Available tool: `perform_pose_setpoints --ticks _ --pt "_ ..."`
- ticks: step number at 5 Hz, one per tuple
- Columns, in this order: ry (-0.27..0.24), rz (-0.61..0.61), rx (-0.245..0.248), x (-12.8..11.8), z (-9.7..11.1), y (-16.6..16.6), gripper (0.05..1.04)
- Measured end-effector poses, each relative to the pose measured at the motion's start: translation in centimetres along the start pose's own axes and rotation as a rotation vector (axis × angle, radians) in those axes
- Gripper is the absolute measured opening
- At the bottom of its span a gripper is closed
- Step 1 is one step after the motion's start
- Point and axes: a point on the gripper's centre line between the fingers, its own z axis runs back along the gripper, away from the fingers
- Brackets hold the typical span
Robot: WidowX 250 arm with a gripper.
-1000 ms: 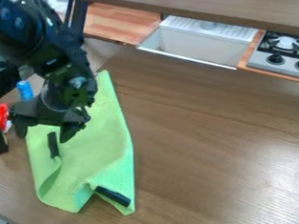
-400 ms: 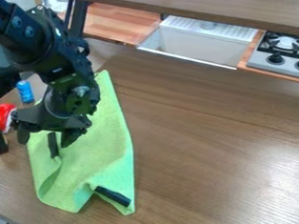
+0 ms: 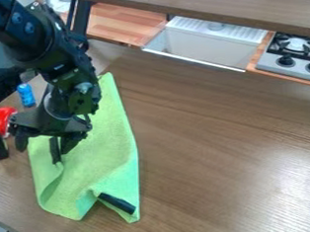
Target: Unfold cloth from the bottom left to the top right
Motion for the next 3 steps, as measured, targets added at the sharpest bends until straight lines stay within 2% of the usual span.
perform_pose_setpoints --ticks 2,3 --pt "0.011 0.005 0.011 -0.15 -0.45 0.02 0.972" --pt "0.018 0.018 0.019 -0.13 -0.84 0.34 0.834"
